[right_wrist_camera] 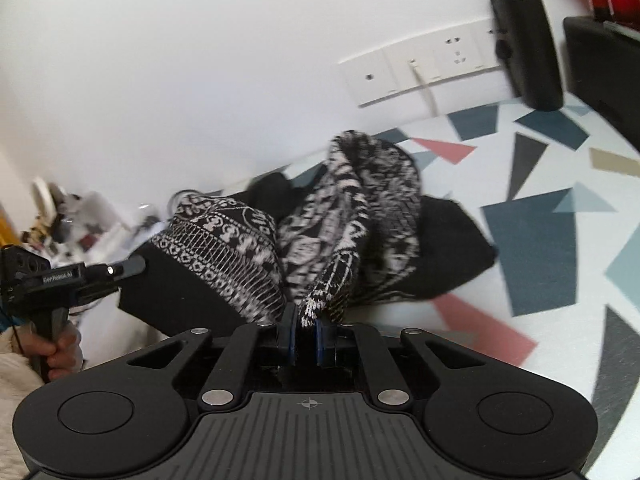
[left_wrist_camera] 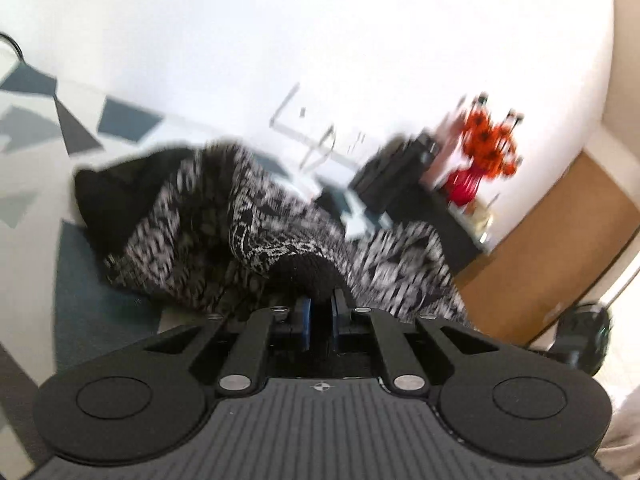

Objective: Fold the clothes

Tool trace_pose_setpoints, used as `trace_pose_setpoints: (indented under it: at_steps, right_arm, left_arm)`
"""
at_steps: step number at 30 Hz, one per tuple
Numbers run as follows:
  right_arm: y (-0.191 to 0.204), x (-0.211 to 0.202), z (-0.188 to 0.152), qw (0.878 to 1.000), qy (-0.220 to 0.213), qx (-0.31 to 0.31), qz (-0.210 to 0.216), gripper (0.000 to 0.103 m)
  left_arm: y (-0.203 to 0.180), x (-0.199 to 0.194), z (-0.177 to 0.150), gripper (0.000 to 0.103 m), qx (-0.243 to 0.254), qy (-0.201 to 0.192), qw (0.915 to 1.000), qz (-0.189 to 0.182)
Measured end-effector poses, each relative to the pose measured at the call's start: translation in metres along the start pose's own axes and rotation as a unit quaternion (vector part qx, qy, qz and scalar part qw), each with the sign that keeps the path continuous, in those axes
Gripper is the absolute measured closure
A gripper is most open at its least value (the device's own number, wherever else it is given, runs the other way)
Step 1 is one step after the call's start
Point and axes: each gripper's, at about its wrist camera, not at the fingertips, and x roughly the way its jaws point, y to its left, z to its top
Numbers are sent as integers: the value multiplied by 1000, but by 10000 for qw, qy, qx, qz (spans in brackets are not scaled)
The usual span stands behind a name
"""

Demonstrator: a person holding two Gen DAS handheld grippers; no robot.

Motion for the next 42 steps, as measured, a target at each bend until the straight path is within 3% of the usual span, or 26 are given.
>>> trace_pose_setpoints:
  at_steps: [4,10,15,17,19,20,23,27,33,34,35,36,37,39,42]
  right_arm:
    - [0,0,-8,9998,182,109,-68,95]
    - [-23,7,-36,9915,841,310,-948,95]
    - [-25,6,-51,9849,1040,228,-1363,94]
    - [-21,8,-49,9836,1075,144,-1439,82]
    - [-18,6,-45,9845,968,54,-1460,71]
    - [-16,5,-42,9854,880,7,-1460,68]
    - [-10,2,-29,9879,574,-109,-1438,60]
    - [-7,6,0,9913,122,-145,-1303,57]
    - [3,31,32,9946,-76,-211,-1010,56]
    - [4,36,33,9947,-13,-262,-996,60]
    - [5,40,34,9947,49,-304,-979,74]
    - [5,43,36,9948,112,-344,-957,85]
    - [4,43,36,9953,180,-356,-886,96]
    - [3,37,36,9952,86,-361,-905,96]
    - [-5,10,38,9944,-393,-104,-980,97]
  left_arm:
    - [4,-30,4,93,-96,-29,9999,115]
    - [29,-20,-28,93,-135,815,9934,791]
    - [42,-15,-57,91,-261,1381,9856,937]
    - [45,-15,-58,68,-242,1442,9837,1051]
    - [46,-19,-52,43,-180,1316,9848,1115]
    - [46,-21,-47,41,-138,1196,9862,1133]
    - [49,-20,-26,41,-38,916,9890,1165]
    - [56,1,3,39,65,607,9919,1117]
    - [73,38,29,36,-552,274,9963,606]
    - [73,40,31,36,-589,207,9966,545]
    - [71,41,32,47,-577,196,9969,504]
    - [68,42,34,62,-514,270,9972,480]
    - [65,43,35,96,-410,382,9971,523]
    - [59,37,33,95,-193,404,9966,689]
    - [61,11,32,96,-259,118,9958,865]
